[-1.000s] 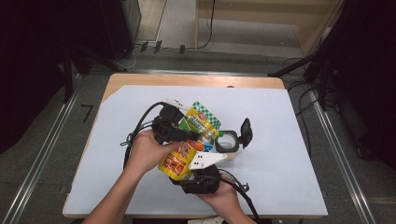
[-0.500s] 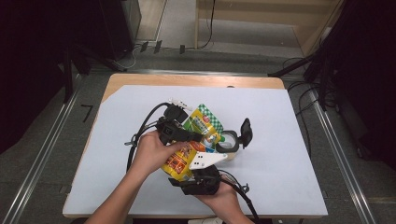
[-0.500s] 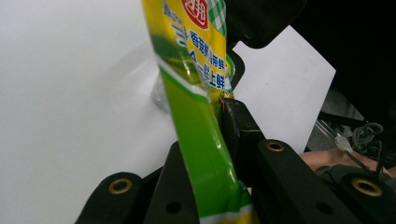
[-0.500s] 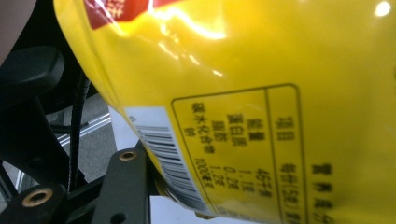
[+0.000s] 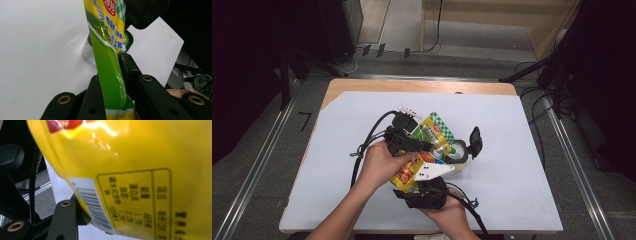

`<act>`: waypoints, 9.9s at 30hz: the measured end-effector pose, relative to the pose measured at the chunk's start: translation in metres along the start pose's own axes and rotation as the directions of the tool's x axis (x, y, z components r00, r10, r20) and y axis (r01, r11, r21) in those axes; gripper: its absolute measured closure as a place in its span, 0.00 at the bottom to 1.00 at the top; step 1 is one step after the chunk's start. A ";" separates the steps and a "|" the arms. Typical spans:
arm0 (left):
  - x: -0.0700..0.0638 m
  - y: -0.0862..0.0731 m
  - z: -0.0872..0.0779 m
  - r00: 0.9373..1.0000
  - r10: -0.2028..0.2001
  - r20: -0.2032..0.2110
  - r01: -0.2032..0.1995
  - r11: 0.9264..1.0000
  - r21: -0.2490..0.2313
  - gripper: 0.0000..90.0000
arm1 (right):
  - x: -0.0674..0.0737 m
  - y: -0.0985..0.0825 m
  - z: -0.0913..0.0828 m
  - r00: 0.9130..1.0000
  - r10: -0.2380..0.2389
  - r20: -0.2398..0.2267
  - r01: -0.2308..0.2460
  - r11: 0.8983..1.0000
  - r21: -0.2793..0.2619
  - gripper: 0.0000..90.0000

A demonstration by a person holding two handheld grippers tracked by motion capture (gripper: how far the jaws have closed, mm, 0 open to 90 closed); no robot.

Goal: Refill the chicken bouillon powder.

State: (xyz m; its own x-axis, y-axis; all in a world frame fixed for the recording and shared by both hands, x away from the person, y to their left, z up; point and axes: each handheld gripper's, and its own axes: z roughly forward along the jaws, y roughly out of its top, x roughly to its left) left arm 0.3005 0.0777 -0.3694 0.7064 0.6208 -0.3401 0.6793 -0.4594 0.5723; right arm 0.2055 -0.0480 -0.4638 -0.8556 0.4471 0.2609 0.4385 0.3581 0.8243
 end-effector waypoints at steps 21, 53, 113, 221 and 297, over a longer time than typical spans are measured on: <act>0.001 0.001 0.001 0.998 -0.048 0.043 0.047 0.998 0.030 0.82 | -0.014 -0.002 -0.008 0.992 0.091 -0.091 -0.096 0.994 -0.054 0.72; -0.005 0.003 -0.007 0.996 -0.061 -0.062 0.066 0.995 0.080 1.00 | -0.005 0.003 -0.008 1.000 0.013 0.026 -0.013 1.000 0.001 0.60; -0.013 0.024 -0.006 0.997 -0.072 -0.033 0.076 0.987 0.142 0.95 | -0.007 0.011 -0.022 0.998 0.060 -0.034 -0.062 0.997 -0.056 0.65; -0.009 0.037 -0.007 0.994 -0.097 -0.043 0.100 0.991 0.088 0.84 | -0.019 0.024 -0.022 0.989 0.128 -0.078 -0.133 0.989 -0.066 0.76; -0.013 0.081 0.002 0.988 -0.050 -0.146 0.085 0.967 0.242 0.99 | -0.024 0.033 -0.031 0.986 0.142 -0.091 -0.153 0.981 -0.122 0.69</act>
State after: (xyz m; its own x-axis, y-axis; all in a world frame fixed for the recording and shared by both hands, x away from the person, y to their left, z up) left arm 0.3470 0.0314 -0.3204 0.6349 0.7292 -0.2554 0.7645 -0.5450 0.3442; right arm 0.2318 -0.0727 -0.4274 -0.8058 0.4174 0.4201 0.5272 0.1826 0.8299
